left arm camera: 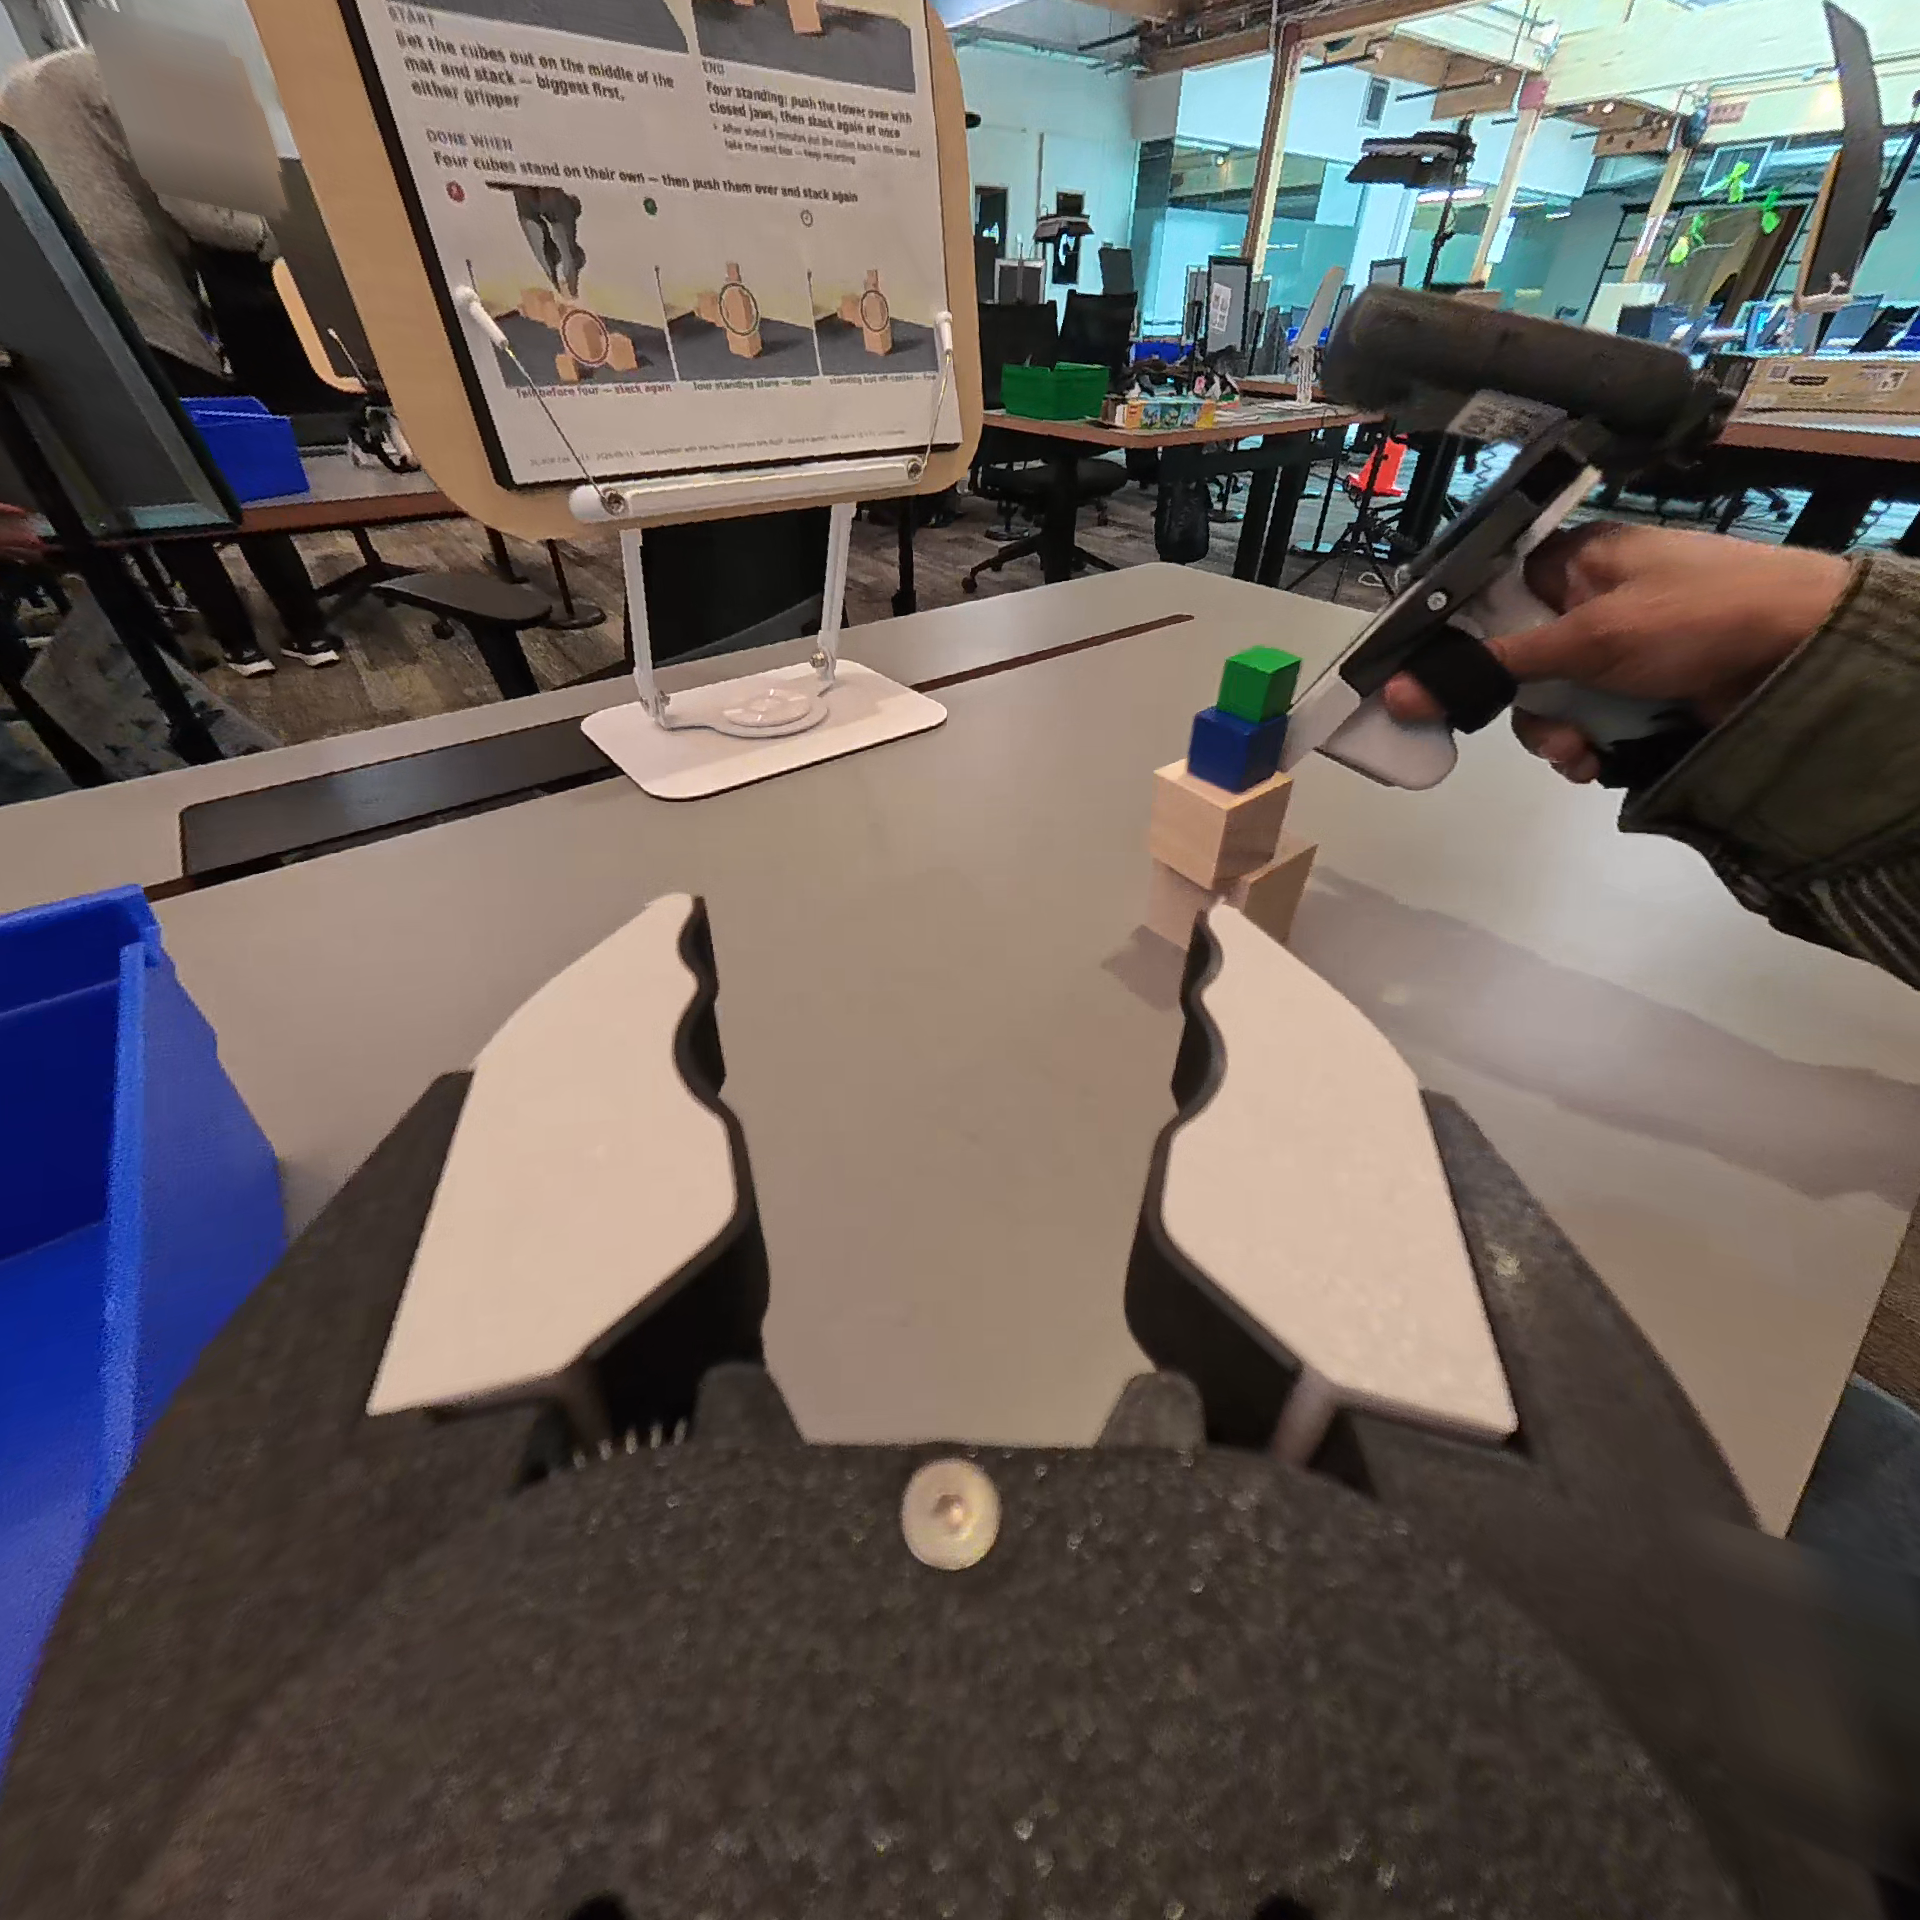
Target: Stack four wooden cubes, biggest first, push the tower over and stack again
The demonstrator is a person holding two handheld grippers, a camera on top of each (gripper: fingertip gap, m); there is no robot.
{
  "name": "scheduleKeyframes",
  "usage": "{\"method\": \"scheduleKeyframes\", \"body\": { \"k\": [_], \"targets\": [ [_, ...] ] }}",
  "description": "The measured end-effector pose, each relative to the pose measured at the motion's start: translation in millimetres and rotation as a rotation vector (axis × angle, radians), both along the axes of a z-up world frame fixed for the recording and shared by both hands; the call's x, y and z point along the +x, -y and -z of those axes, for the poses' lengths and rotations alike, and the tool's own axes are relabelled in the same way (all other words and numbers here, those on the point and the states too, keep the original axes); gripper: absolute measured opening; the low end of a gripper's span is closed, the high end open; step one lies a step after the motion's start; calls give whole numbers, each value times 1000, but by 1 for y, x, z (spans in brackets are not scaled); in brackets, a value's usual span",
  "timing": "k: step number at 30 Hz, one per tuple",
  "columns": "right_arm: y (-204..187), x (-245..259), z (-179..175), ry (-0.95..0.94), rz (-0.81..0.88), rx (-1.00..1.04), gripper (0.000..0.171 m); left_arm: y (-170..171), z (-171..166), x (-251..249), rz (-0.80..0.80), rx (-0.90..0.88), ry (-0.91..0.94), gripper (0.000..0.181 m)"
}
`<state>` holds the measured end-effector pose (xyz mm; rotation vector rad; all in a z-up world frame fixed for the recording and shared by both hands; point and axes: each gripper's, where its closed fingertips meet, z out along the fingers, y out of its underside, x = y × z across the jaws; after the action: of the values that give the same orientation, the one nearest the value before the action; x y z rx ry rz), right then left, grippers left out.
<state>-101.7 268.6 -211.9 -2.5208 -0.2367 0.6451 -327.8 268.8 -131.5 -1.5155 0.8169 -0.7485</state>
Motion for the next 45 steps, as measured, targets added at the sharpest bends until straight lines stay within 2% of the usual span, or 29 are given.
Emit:
{"method": "scheduleKeyframes", "body": {
  "k": [6, 11, 21, 26, 32, 38, 41, 45],
  "targets": [
    [-11, -25, -3, 48, -94, 20, 0, 0, 4, 5, 16, -9, -11, 86],
    [-10, -25, -5, 62, -108, 45, 0, -1, 14, 9, 32, -11, -43, 86],
    [19, 3, -15, 70, -81, 164, 4, 12, 17, 26, 166, 42, 18, 81],
    [37, 6, -15, 83, -117, 202, 13, 21, 25, 41, 181, 77, -72, 82],
    [52, 12, -9, 199, -234, 251, 36, 26, 32, 51, 201, 76, -88, 82],
    [59, 16, -8, 394, -423, 384, 87, 26, 32, 53, 191, 78, -98, 83],
    [61, 9, -11, 456, -557, 434, 96, 26, 32, 52, 189, 74, -105, 85],
    [57, -10, -21, 479, -774, 492, 98, 26, 27, 48, 177, 88, -103, 85]
  ]
}}
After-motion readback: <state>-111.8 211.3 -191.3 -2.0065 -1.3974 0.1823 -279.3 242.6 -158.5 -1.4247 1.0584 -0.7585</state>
